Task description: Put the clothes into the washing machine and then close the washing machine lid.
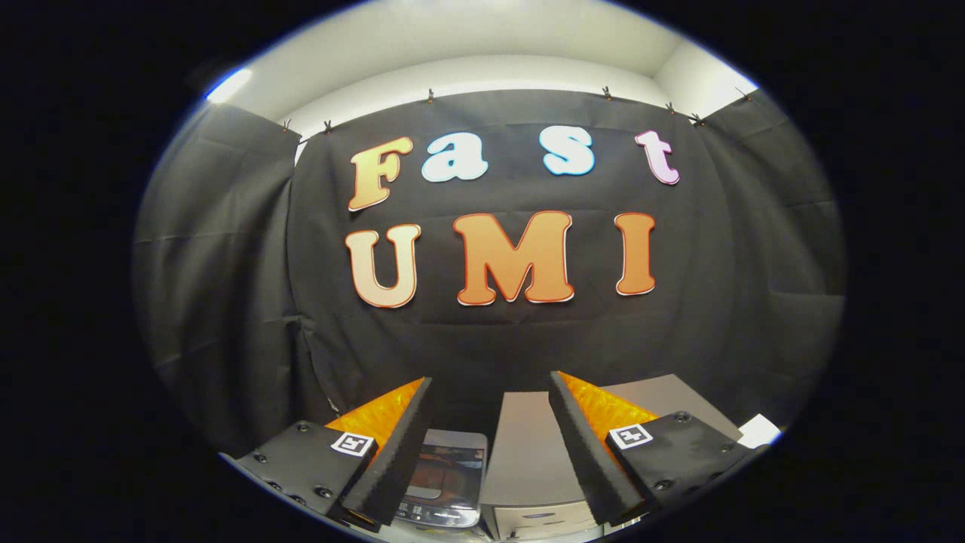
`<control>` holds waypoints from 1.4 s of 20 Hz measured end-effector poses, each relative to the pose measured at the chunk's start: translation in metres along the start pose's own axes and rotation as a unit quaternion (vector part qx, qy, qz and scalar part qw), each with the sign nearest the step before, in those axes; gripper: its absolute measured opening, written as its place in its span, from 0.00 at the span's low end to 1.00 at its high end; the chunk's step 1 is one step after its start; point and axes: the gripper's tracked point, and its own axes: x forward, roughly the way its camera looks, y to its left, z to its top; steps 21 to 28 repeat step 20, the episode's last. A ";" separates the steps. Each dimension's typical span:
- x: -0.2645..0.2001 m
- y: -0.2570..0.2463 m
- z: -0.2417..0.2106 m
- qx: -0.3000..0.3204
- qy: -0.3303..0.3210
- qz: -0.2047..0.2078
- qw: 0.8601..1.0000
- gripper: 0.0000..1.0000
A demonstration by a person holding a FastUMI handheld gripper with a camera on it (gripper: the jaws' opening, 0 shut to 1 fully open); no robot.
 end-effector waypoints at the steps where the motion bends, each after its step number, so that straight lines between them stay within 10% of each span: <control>1: -0.004 -0.012 0.001 0.000 0.000 -0.002 1.000 0.98; 28: -0.056 -0.125 0.024 0.003 -0.022 -0.056 0.998 0.98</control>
